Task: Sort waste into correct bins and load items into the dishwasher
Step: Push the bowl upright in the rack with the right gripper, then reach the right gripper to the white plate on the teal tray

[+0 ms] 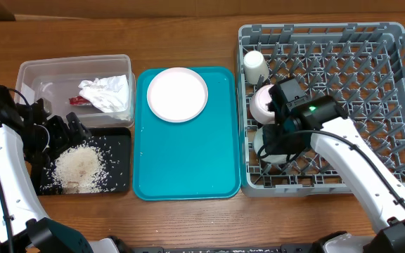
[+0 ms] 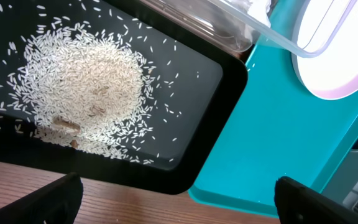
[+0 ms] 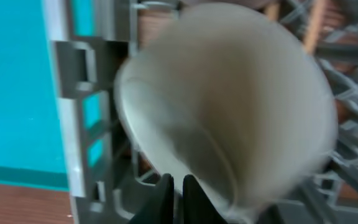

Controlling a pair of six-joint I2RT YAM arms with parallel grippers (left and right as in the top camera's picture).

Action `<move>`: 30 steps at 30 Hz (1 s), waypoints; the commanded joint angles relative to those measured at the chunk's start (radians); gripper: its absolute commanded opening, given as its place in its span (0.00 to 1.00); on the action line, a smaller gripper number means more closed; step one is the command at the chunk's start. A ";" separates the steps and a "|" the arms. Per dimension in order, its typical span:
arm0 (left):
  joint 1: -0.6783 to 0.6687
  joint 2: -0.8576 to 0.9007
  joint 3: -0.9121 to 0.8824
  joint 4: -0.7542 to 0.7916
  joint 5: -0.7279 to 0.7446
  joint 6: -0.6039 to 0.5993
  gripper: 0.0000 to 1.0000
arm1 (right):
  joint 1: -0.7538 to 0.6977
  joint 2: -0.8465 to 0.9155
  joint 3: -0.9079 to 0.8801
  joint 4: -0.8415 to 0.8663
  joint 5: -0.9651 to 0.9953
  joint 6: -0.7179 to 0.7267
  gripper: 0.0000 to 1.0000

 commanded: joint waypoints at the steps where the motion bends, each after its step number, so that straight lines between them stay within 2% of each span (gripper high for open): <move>1: -0.008 -0.004 0.019 0.001 0.001 0.015 1.00 | -0.006 -0.012 0.085 -0.007 0.058 0.014 0.09; 9: -0.008 -0.004 0.019 0.001 0.001 0.015 1.00 | 0.005 -0.012 0.284 -0.010 0.020 0.008 0.09; 15: -0.008 -0.004 0.019 0.001 0.001 0.015 1.00 | 0.066 -0.012 0.406 0.050 -0.014 0.002 0.09; 17: -0.008 -0.004 0.019 0.001 0.001 0.015 1.00 | 0.092 -0.011 0.412 0.090 -0.014 -0.006 0.15; 18: -0.008 -0.004 0.019 0.001 0.001 0.015 1.00 | 0.108 -0.007 0.412 0.113 -0.014 -0.026 0.24; 19: -0.008 -0.004 0.019 0.001 0.001 0.015 1.00 | 0.121 0.000 0.412 0.131 -0.014 -0.044 0.29; 26: -0.008 -0.003 0.019 0.001 0.001 0.015 1.00 | 0.203 0.095 0.412 0.285 -0.029 -0.117 0.33; 30: -0.008 -0.003 0.019 0.001 0.001 0.015 1.00 | 0.280 0.204 0.412 0.479 -0.024 -0.207 0.39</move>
